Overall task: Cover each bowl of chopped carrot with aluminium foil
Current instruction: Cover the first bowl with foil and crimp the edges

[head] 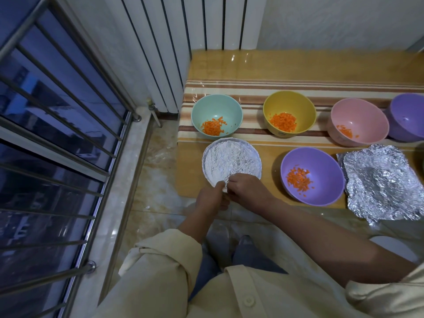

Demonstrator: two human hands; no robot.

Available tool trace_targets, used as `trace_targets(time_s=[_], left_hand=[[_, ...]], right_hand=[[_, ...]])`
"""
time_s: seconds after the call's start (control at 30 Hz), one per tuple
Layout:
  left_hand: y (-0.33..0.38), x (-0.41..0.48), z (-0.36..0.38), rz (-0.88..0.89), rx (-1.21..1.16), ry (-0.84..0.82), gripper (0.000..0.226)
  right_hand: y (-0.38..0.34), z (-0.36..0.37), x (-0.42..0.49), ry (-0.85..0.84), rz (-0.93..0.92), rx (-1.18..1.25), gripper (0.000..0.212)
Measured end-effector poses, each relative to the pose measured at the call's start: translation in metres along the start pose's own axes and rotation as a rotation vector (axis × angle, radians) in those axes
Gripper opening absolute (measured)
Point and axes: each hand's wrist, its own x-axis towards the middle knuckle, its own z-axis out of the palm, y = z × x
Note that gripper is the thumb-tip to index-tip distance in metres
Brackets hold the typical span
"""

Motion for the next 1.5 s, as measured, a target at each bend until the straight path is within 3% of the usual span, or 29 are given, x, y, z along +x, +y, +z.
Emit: trace_targets(time_s=[0.5, 0.63, 0.77, 0.87, 0.93, 1.1, 1.27, 1.5], left_hand=[[0.001, -0.001, 0.004, 0.037, 0.049, -0.001, 0.032], [0.006, -0.003, 0.000, 0.078, 0.168, 0.038, 0.036], [0.007, 0.007, -0.009, 0.057, 0.130, -0.005, 0.024], [0.008, 0.011, -0.014, 0.036, 0.171, -0.019, 0.028], [0.012, 0.007, -0.014, 0.045, 0.159, -0.003, 0.032], [0.004, 0.000, -0.008, 0.015, 0.094, 0.076, 0.042], [-0.004, 0.002, 0.001, 0.087, 0.163, 0.242, 0.033], [-0.012, 0.012, 0.001, 0.052, 0.071, 0.196, 0.036]], right_hand=[[-0.003, 0.004, 0.004, -0.064, 0.051, -0.014, 0.031], [0.002, 0.004, 0.004, -0.067, 0.031, 0.044, 0.025], [0.010, -0.002, -0.003, -0.025, 0.013, 0.067, 0.022], [0.012, -0.003, -0.004, -0.045, 0.001, 0.026, 0.017], [0.009, -0.002, -0.002, -0.053, 0.009, 0.016, 0.013], [0.005, 0.001, 0.002, -0.024, 0.018, 0.022, 0.027], [-0.003, 0.001, 0.005, -0.009, 0.006, 0.037, 0.032], [-0.004, 0.002, 0.005, -0.041, 0.074, 0.047, 0.021]])
